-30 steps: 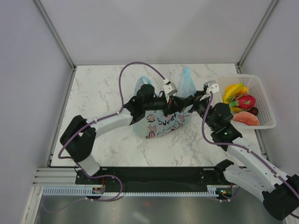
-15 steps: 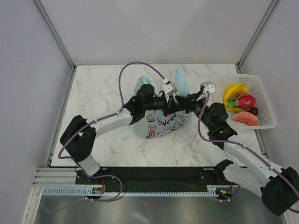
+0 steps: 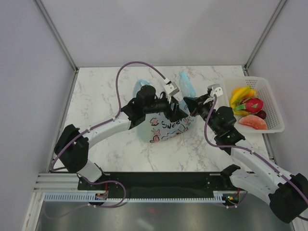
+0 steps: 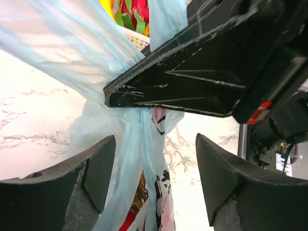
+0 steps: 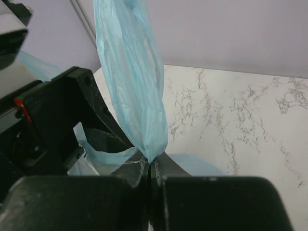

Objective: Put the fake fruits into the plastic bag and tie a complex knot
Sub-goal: Adjust the plastic bag at the center of the board.

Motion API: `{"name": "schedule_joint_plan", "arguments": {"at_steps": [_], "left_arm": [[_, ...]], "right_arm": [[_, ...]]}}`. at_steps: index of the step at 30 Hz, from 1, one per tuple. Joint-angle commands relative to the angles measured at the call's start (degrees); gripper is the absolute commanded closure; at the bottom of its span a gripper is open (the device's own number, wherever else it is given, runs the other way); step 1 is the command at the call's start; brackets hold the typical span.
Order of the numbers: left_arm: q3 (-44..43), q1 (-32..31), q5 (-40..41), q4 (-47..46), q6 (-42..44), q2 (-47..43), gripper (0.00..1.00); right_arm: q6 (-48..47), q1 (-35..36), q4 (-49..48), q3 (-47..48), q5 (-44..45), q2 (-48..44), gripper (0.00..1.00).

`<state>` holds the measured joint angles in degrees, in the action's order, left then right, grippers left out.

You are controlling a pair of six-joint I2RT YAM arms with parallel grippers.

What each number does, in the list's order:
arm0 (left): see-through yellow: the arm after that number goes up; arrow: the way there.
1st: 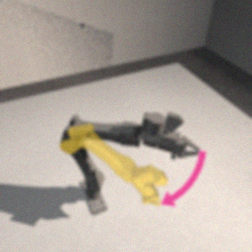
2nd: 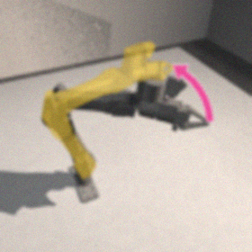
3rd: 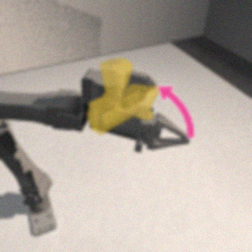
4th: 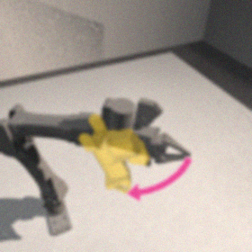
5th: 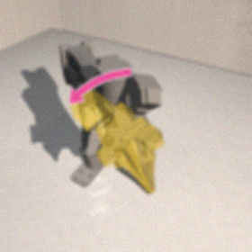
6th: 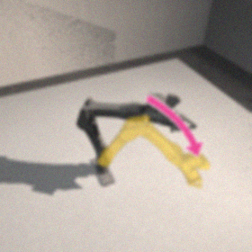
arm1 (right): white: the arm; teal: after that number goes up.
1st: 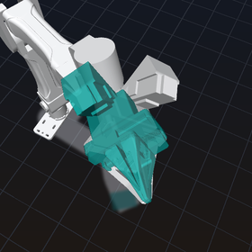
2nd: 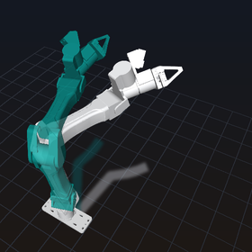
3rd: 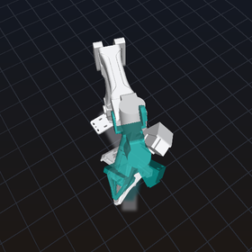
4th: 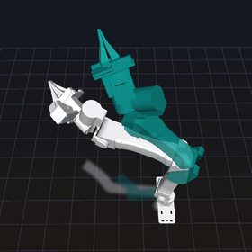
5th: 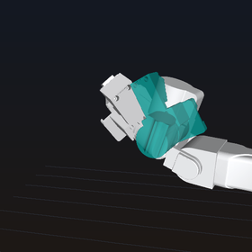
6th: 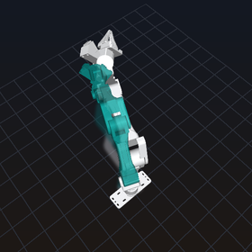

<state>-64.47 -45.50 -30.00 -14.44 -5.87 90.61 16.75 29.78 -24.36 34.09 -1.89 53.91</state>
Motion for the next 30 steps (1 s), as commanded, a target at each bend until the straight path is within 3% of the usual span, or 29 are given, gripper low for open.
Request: {"name": "schedule_joint_plan", "arguments": {"at_steps": [1, 3, 12, 24, 30], "left_arm": [[-2.9, -0.2, 3.8, 3.4, -1.8, -5.3, 0.24], [-3.8, -0.2, 6.8, 4.6, -2.3, -7.2, 0.19], [-13.9, -0.2, 14.0, 15.6, -5.6, -7.7, 0.17], [-21.5, -0.1, 13.0, 16.6, -11.0, -1.0, 0.12], [-20.8, -0.2, 20.2, 16.6, -16.4, 0.2, 0.02]], "right_arm": [[-0.8, -0.2, -1.5, -0.3, 0.8, -1.4, 1.00], [-0.9, -0.2, -1.3, -0.2, 0.4, -1.3, 1.00], [-1.6, -0.2, -0.3, 0.0, -0.2, -1.8, 1.00], [-2.0, -0.2, 0.3, 0.6, -0.8, -1.2, 1.00], [-1.9, -0.2, -0.2, 0.8, -0.9, -0.8, 1.00]]}}
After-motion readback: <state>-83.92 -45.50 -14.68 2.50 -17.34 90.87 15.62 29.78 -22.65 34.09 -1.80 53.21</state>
